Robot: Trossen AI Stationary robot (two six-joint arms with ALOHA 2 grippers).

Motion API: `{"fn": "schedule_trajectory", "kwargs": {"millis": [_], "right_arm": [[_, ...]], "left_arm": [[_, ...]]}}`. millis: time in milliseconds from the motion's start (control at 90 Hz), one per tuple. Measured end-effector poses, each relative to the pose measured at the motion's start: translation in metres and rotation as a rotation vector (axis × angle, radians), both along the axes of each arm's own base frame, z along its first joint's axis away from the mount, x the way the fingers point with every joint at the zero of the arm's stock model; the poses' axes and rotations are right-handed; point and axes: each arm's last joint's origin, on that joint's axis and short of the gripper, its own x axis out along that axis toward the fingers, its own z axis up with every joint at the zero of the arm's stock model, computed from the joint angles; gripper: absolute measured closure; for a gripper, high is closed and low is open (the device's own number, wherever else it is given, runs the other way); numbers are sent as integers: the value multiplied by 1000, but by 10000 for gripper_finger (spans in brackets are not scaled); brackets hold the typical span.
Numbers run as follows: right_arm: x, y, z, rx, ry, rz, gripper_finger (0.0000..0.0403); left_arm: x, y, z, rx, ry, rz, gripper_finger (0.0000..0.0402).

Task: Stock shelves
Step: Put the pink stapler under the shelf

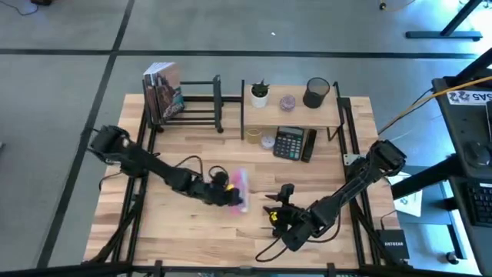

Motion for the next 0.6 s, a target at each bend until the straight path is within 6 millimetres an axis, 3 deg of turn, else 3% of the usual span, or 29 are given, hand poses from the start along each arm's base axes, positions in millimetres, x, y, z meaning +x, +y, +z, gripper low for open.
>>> {"fn": "schedule_trajectory", "kwargs": {"millis": [211,600], "right_arm": [[0,1,-1,66,17,1,205],[-1,1,-2,80,23,1,205]], "left_arm": [[7,3,-17,13,33,18,247],[15,2,-3,70,-137,-21,245]]}}
